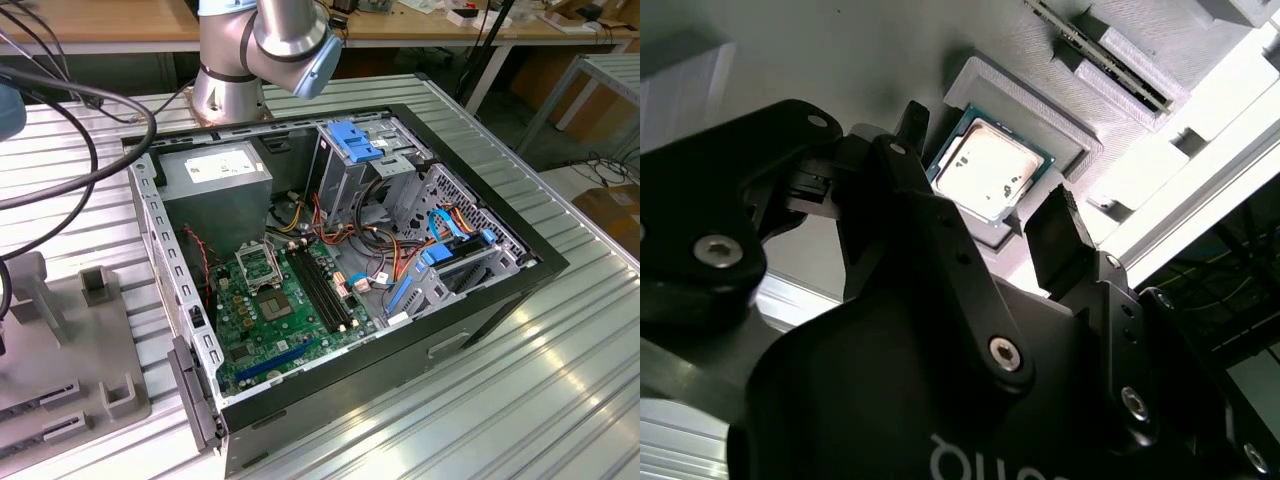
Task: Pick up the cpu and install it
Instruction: 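Pick up the cpu and move it towards the insertion slot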
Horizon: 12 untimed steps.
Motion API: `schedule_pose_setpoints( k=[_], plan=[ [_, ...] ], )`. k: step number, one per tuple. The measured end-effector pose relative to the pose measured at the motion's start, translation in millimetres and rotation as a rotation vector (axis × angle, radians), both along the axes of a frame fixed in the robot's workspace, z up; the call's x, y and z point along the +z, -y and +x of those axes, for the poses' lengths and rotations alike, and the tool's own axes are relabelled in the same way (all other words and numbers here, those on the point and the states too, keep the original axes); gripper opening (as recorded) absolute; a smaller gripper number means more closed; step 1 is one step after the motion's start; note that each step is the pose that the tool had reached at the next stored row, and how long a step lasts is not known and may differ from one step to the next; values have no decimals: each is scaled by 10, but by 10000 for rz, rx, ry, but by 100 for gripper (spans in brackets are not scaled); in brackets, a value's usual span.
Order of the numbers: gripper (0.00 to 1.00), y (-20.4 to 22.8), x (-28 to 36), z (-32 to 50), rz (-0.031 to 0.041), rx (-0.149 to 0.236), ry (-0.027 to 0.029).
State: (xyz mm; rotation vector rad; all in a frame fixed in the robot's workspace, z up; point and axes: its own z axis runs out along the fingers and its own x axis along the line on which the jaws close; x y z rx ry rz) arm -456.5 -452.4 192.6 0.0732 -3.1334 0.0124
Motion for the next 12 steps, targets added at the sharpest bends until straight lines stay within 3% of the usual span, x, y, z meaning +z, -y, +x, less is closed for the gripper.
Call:
schedule_pose_setpoints(
  k=[12],
  plan=[
    [65,11,-3,0,0,0,-1]
  ],
)
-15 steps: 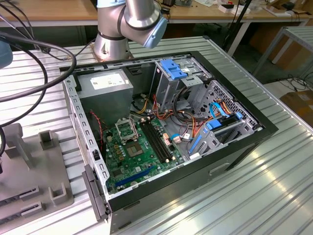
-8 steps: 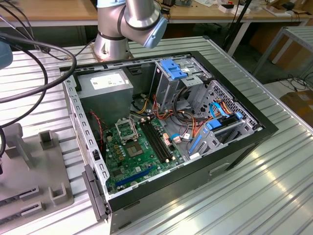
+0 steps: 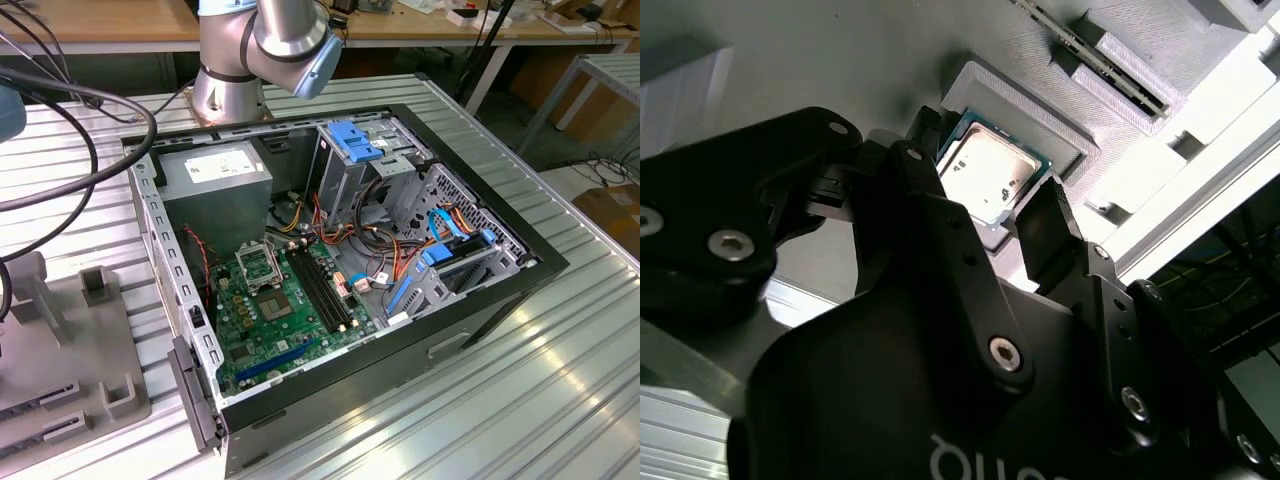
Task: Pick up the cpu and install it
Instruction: 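Pick up the cpu and move it towards the insertion slot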
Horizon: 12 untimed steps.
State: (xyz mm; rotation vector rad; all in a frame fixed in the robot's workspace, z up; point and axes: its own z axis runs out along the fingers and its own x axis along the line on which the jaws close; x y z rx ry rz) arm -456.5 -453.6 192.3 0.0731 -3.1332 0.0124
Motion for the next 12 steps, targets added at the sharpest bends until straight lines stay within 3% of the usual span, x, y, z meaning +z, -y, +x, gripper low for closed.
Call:
schedule_pose_setpoints(
  k=[1,12],
  plan=[
    [58,0,0,0,0,0,0],
    [58,0,8,0,0,1,2]
  ],
)
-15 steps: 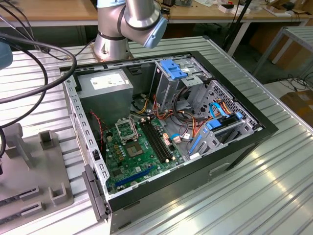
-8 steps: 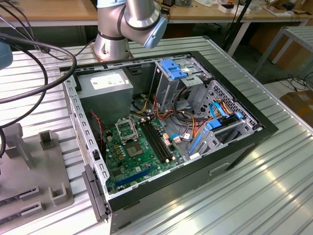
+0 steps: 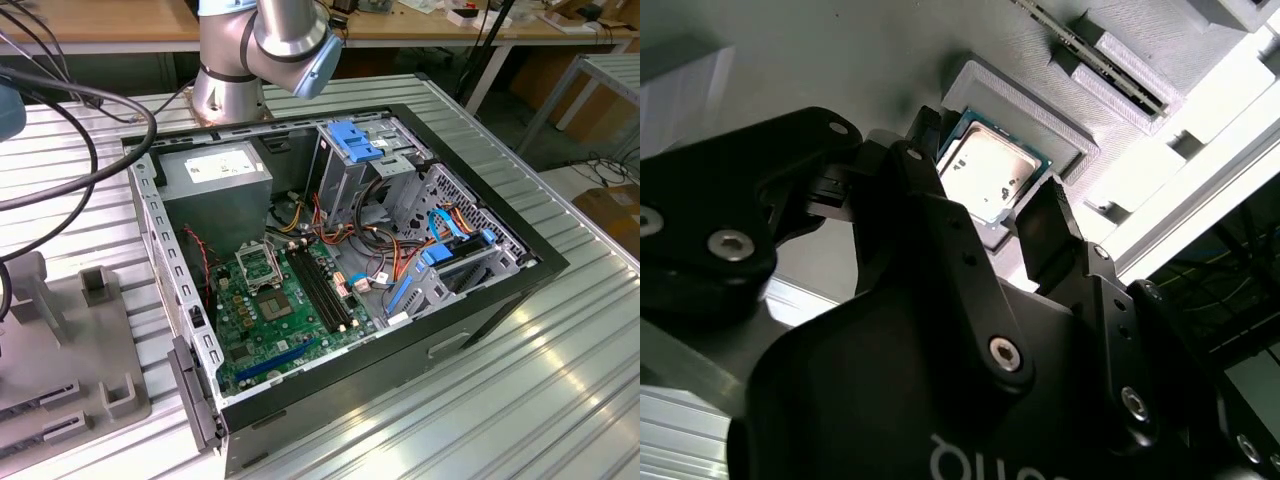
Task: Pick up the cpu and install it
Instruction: 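Pick up the cpu and move it towards the insertion slot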
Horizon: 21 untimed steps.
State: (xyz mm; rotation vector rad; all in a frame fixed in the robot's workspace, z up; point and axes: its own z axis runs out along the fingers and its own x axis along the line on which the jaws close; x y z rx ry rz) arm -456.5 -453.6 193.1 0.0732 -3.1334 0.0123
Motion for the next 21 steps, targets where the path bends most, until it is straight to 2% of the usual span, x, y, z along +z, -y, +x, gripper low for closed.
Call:
schedule_pose_setpoints(
  k=[9,11,12,21],
  plan=[
    [58,0,1,0,-1,0,-2],
    [57,0,1,0,-1,0,-2],
    [50,0,1,0,-1,0,-2],
    [48,0,0,0,-2,0,-2]
  ],
)
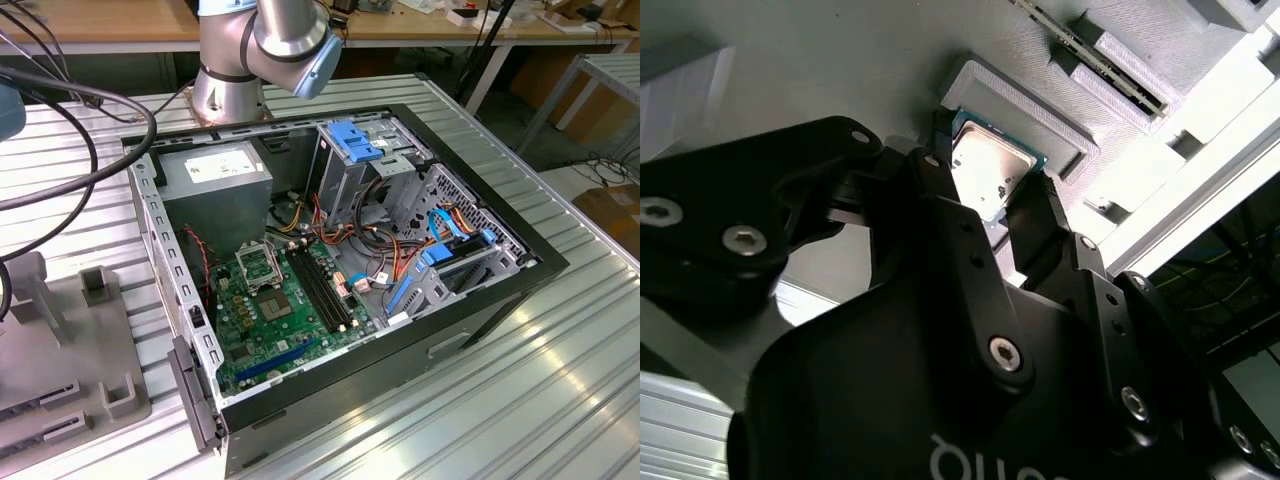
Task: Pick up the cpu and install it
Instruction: 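Pick up the cpu and move it towards the insertion slot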
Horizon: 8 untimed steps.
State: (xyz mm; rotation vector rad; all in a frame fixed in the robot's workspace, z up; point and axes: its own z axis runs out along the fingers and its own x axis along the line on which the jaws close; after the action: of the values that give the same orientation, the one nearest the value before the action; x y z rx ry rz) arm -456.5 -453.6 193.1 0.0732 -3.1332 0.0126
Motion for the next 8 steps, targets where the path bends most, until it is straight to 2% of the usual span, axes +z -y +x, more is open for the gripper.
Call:
schedule_pose_setpoints(
  k=[8],
  plan=[
    [47,0,-1,0,0,0,0]
  ],
)
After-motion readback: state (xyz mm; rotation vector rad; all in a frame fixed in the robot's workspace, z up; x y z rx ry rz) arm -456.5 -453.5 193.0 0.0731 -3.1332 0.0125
